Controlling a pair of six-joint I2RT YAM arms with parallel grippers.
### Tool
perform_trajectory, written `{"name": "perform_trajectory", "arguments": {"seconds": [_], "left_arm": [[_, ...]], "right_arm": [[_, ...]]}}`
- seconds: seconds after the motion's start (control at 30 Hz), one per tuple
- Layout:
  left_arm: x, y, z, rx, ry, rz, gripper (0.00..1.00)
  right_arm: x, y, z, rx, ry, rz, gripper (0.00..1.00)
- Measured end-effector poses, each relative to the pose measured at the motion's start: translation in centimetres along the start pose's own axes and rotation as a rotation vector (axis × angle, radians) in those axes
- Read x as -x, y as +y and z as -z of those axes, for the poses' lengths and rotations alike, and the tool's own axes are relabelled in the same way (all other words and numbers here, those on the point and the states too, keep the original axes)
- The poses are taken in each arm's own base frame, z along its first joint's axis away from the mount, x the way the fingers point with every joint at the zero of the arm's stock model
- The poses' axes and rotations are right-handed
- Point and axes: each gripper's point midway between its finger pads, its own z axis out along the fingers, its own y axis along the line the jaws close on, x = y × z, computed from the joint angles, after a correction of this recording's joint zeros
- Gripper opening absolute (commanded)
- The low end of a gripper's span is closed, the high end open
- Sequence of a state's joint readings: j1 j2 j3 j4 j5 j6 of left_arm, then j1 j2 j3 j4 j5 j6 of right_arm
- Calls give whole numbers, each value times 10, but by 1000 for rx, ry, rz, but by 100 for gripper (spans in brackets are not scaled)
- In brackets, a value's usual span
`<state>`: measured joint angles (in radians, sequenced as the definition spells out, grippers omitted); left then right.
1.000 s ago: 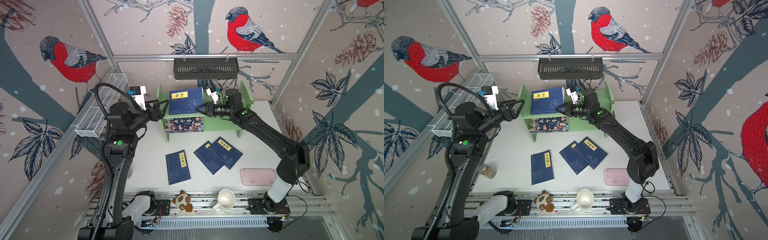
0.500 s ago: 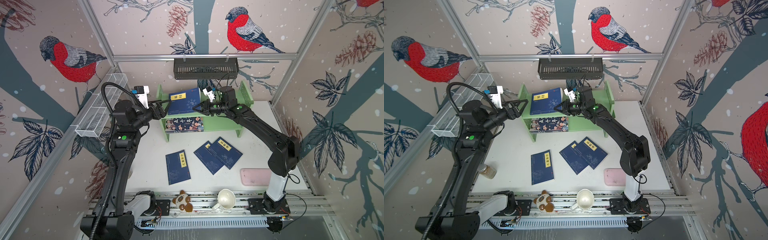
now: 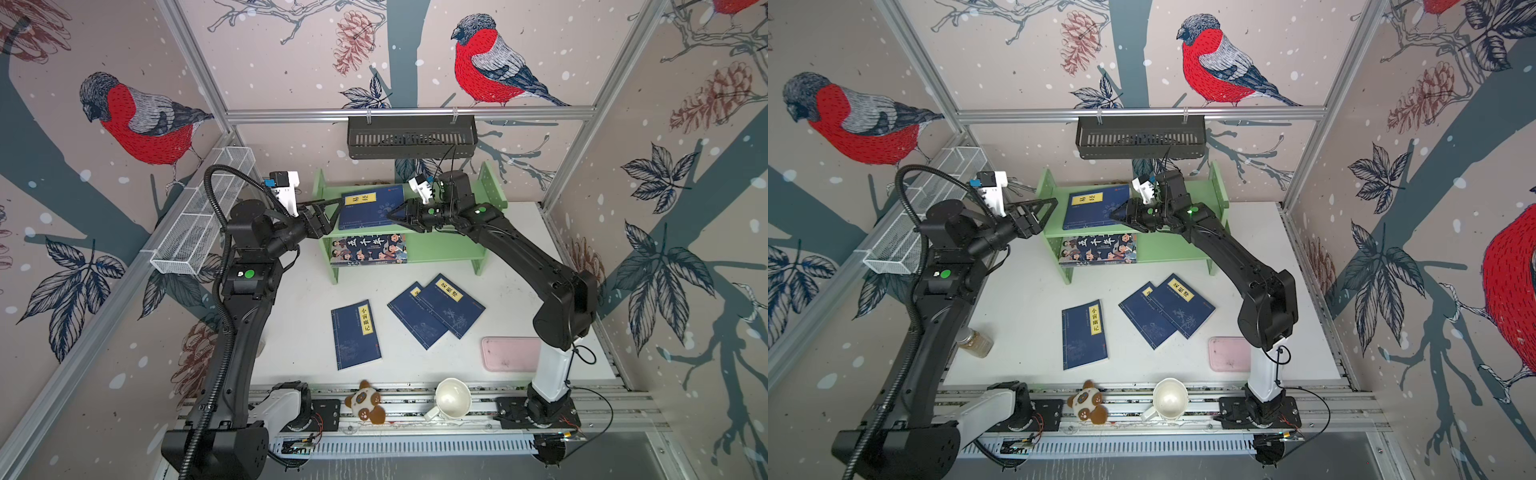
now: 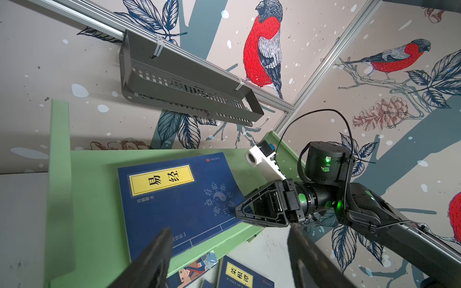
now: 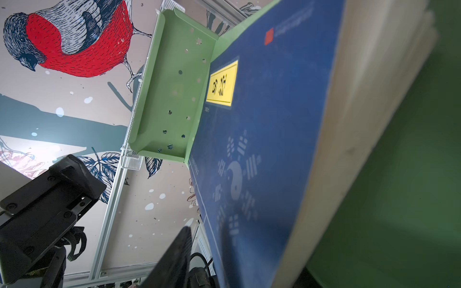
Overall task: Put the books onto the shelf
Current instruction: 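Push the blue book deeper into the upper tier with the right gripper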
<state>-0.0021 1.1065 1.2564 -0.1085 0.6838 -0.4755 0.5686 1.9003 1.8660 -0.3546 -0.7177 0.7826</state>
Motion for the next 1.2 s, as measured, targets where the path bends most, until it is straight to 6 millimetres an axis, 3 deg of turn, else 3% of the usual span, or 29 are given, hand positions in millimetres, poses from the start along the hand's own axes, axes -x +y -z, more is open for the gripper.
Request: {"name": "perform_trajectory", "arguments": {"seconds": [0.67,0.93,1.2], "left_arm": [[1,0,1,11,7,-56,74],[1,5,1,42,11,-73,75],[-1,9,0,51,20,-76,75]], "right_arm": [[37,-36,28,-338,-139,118,70],[58,-41,12,-321,-161,163,70],[61,-37,-6,-284,-140,218,68]]}}
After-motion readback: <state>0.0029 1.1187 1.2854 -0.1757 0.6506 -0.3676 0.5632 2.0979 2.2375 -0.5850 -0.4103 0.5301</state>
